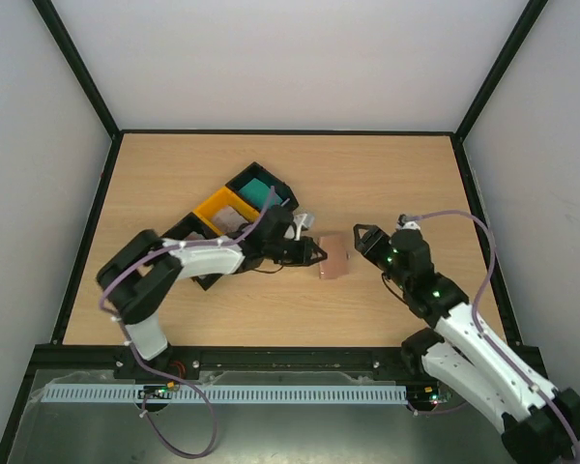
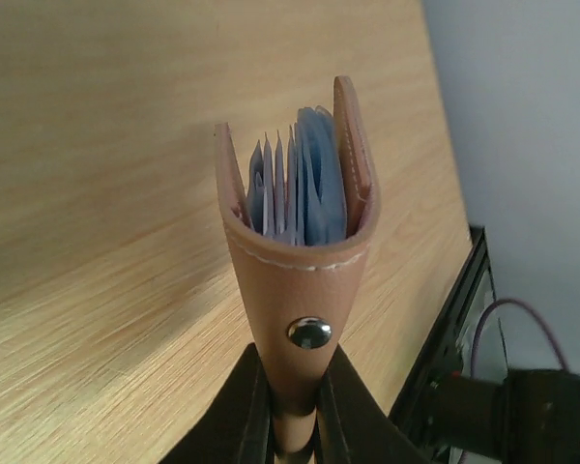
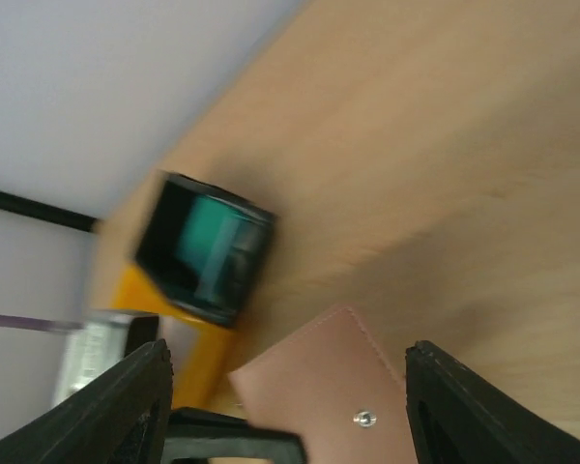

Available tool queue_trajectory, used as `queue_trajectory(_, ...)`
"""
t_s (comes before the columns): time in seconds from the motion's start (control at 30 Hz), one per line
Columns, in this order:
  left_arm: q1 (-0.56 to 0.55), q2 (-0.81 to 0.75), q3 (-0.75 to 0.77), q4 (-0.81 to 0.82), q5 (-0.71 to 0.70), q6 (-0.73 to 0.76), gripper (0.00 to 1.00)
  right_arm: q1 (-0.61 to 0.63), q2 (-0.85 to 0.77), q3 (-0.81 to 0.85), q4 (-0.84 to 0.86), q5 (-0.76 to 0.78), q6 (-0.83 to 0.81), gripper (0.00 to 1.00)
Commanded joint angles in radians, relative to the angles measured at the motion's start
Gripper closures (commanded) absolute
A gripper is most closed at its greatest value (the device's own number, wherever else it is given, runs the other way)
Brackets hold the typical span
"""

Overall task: Put the credit cards into the card holder
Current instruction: Turn over the card holder at the center of the board.

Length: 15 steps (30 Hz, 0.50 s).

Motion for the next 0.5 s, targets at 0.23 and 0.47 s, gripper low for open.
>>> queue_trajectory(0.23,0.024,0.244,0.163,-0.185,0.11,0.166,0.96,0.003,0.269,0.037,-0.2,0.04,-0.09,0.4)
queue_trajectory(0.47,0.06,0.252,0.143,-0.341,-0.021,0.239,0.82,0.004,0.409,0.064,-0.176,-0.023,-0.135,0.45)
